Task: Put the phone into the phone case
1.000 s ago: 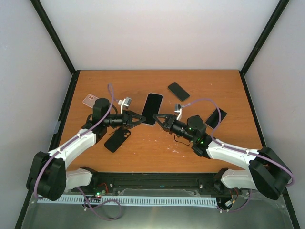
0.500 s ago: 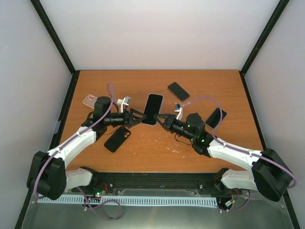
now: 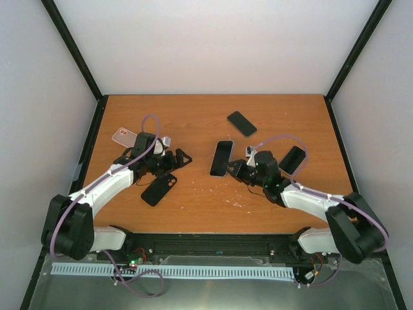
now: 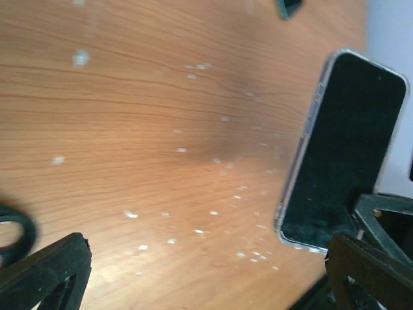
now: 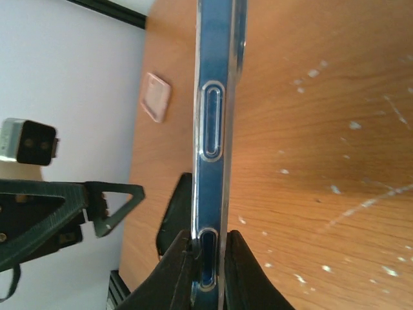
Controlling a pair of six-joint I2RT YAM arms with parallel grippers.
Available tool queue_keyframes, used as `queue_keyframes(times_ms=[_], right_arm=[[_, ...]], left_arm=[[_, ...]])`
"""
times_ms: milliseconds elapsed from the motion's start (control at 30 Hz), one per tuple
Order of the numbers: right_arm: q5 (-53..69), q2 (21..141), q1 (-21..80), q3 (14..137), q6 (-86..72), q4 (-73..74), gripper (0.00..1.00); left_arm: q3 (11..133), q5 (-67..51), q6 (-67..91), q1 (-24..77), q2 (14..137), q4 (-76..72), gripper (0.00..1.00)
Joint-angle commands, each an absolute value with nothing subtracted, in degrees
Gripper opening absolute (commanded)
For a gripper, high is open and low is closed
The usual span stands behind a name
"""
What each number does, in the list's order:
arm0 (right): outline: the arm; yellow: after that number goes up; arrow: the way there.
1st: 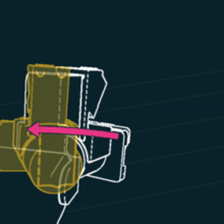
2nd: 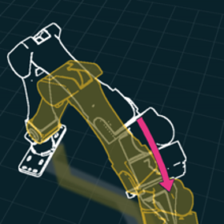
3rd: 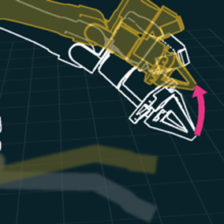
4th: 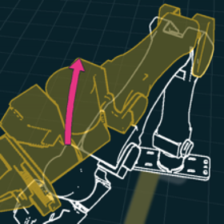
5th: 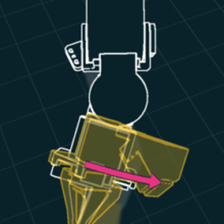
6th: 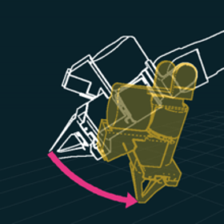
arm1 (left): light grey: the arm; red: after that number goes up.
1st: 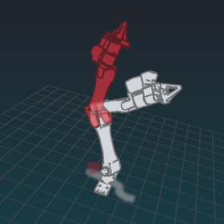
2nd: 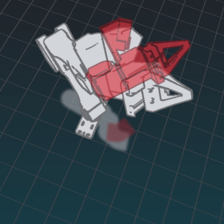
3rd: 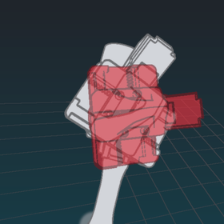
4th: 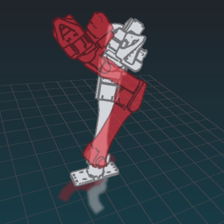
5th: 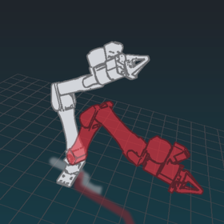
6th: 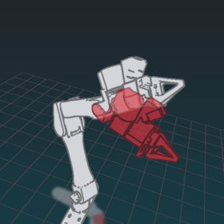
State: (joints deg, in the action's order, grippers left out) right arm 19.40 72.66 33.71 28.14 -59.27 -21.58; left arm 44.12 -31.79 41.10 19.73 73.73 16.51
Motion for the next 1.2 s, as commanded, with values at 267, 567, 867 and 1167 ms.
queue_keyframes(times_ms=[267, 567, 867, 1167], right_arm=[[29.6, 89.8, 28.9, 29.7, -57.9, -32.2, 0.06], [30.2, 93.7, 28.3, 30.3, -57.2, -29.5, 0.22], [23.5, 88.5, 28.2, 33.7, -53.1, -12.8, 0.49], [8.5, 79.1, 27.5, 39.5, -46.7, 7.7, 0.72]], left_arm=[[40.0, -11.4, 41.1, 10.2, 74.1, 22.0, 0.99], [36.2, -9.9, 43.6, 6.9, 75.0, 21.1, 0.99], [31.5, -18.5, 44.1, 6.9, 74.3, 18.9, 1.0], [29.1, -26.7, 46.9, 7.5, 71.8, 17.1, 1.0]])
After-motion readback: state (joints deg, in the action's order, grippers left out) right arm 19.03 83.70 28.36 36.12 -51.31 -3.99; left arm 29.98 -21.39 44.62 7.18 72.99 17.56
